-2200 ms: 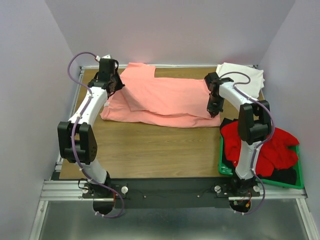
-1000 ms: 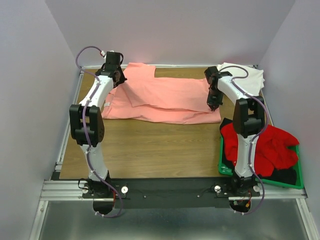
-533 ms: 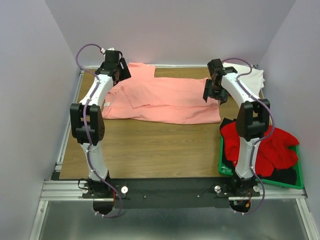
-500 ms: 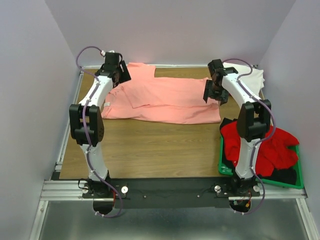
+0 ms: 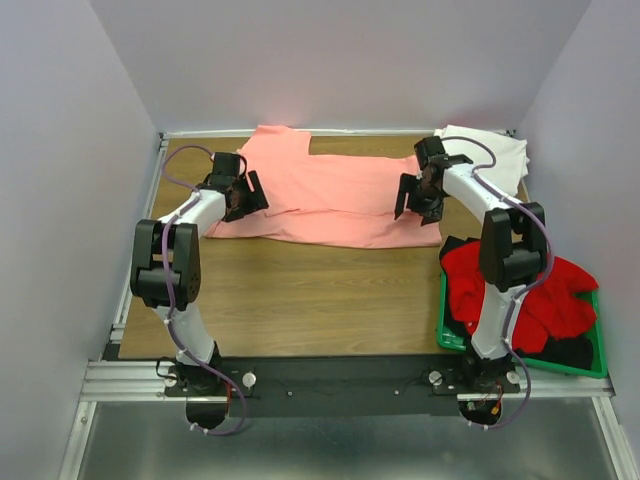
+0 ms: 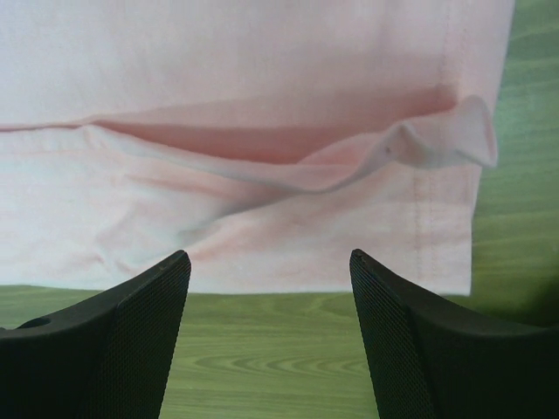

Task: Fold and stack the t-shirts
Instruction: Fold the tshirt

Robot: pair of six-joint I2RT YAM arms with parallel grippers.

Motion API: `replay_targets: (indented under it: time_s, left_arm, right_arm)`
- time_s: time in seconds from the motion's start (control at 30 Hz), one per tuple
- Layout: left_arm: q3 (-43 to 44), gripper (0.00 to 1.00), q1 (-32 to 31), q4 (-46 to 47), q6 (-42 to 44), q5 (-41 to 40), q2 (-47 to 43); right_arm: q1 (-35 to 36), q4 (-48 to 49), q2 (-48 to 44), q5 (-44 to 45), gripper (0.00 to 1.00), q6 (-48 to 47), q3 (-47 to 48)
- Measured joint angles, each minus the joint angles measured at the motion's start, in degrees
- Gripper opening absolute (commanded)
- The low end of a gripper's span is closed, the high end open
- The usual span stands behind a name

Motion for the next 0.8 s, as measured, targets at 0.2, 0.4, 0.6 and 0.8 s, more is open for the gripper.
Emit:
replay_targets:
  time_s: [0.2,0.4,0.6,0.8]
  left_arm:
    - [0.0,0.82,0.9,2.5,-0.1,0.3,0.9]
    - [-2.3,0.82,3.5,4.2,0.0,0.3,2.9]
    - [-2.9,0.82,5.7,6.2,-0.1,1.9,2.9]
    - [-3.7,0.83,8.5,7.7,-0.1,3.5,2.7]
  right_arm:
    - [0.0,3.3,0.9,-1.0,0.8,-0.4,-1.9]
    - [0.0,4.5,1.0,-1.2,0.8,-0.4,-8.0]
    - [0.2,6.8,-1.0,-1.8,0.8,-0.4,-11.2]
    - [1.3,8.5,-4.3,-4.4,0.8,-0.1,-15.9]
